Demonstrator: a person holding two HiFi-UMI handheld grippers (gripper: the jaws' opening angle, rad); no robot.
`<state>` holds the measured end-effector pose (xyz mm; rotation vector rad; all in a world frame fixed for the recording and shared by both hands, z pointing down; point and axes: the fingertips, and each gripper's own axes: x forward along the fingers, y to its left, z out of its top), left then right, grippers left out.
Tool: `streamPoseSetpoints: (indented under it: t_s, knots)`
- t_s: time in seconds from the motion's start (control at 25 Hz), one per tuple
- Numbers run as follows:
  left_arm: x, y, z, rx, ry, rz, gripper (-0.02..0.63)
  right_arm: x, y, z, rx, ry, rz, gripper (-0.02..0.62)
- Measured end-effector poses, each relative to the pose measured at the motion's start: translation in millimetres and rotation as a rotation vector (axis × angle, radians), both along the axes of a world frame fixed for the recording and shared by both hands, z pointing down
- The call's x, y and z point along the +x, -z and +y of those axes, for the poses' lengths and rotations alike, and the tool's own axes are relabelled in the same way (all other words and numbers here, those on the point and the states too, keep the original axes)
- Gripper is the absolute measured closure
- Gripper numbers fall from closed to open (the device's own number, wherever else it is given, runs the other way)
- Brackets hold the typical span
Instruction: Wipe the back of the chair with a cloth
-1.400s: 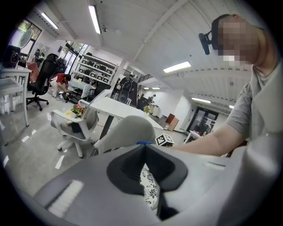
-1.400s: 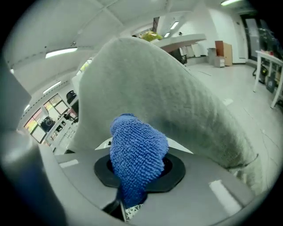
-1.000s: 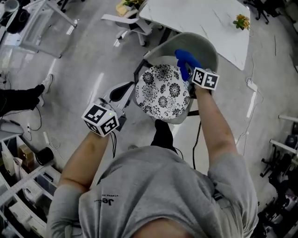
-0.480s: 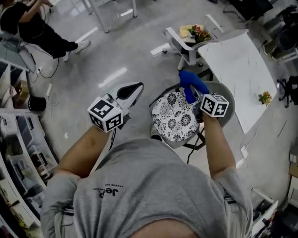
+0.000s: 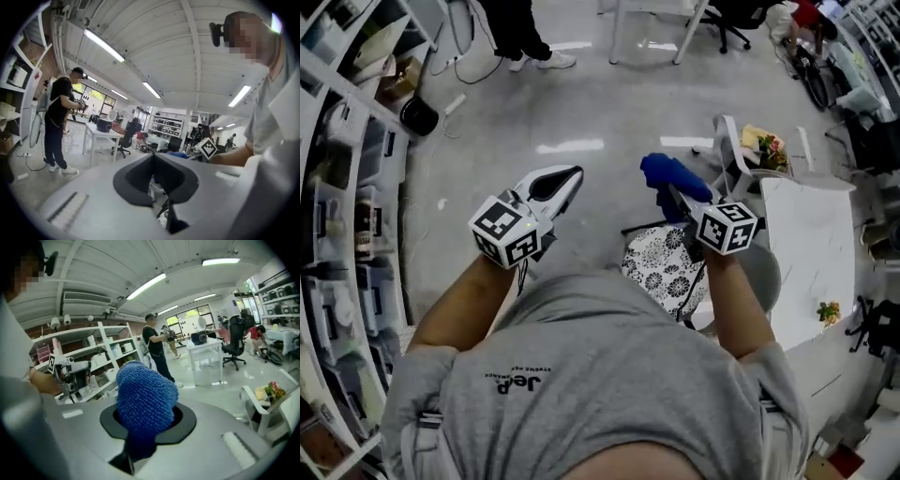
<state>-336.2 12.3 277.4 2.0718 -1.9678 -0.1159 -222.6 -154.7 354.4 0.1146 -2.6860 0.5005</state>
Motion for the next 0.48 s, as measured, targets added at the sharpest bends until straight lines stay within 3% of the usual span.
streamPoseSetpoints:
  t_s: [0.2,0.48]
  knots:
    - [-42.3,17.6,78.3,0.041,0.131,-0.031,0.557,-71.3,32.2,72.5,0.02,0.155,-0.048,0.518]
    - [-105.0,51.6,199.5,0.056,0.251,-0.096,0.557,-154.5,74.7,176.6,0.043,0.297,-0.093,0.518]
